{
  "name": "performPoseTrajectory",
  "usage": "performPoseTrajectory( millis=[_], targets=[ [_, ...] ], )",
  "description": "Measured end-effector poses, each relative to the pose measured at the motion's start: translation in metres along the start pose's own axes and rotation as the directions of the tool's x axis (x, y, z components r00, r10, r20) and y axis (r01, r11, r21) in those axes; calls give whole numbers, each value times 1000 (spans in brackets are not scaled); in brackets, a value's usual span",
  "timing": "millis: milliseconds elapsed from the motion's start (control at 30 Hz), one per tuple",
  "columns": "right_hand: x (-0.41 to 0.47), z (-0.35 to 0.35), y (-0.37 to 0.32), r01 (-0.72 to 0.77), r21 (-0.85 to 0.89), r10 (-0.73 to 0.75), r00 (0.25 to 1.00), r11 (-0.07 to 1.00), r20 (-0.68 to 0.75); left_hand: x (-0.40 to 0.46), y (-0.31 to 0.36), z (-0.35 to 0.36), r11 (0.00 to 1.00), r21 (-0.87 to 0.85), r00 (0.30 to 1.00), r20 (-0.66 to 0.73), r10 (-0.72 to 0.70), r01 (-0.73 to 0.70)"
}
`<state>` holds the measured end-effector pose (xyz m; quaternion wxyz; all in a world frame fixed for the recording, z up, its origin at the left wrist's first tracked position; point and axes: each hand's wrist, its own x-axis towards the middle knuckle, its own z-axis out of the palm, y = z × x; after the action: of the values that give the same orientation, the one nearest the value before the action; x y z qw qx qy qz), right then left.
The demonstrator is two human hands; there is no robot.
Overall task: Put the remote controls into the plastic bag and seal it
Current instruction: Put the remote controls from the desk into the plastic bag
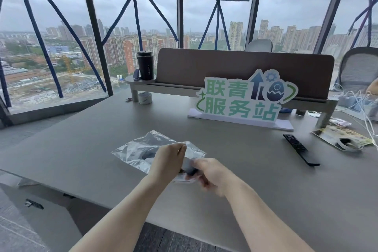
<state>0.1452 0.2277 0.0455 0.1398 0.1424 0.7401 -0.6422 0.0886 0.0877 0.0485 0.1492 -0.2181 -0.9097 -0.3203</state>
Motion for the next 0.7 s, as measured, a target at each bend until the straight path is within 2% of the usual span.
performPoseTrajectory(
  millis=[67, 167, 200, 267, 333, 400, 467, 633, 700],
  targets=[
    [5, -3, 5, 10, 7, -10, 999, 1000, -47, 0, -5, -5, 1000, -8, 999, -30, -17, 17],
    [3, -40, 16, 80, -25, -84, 956, 997, -283, 3, -9, -4, 1000, -23, 999, -48, -3, 2],
    [3, -59, 22, 89, -27, -93, 916, 996, -390, 5, -8, -1, 1000, -29, 999, -44, 6, -7],
    [4, -103, 32, 58, -88, -100, 791, 994, -603, 9, -2, 10, 999, -22, 999, -15, 43, -43],
    [2, -148, 44, -75, -203, -102, 667, 976, -738, 13, 8, 22, 996, -47, 997, 19, 73, -72],
    [-2, -184, 50, -238, -274, -91, 579, 932, -810, 21, 20, 34, 991, -92, 994, 42, 102, -98],
    [-2, -211, 56, -361, -319, -92, 525, 876, -846, 33, 34, 46, 985, -123, 989, 67, 129, -120],
    [14, -252, 67, -517, -345, -60, 490, 783, -870, 54, 76, 67, 967, -204, 984, 60, 168, -152],
    [15, -257, 67, -549, -375, -91, 475, 747, -875, 56, 86, 72, 964, -214, 983, 56, 175, -159]
  ],
)
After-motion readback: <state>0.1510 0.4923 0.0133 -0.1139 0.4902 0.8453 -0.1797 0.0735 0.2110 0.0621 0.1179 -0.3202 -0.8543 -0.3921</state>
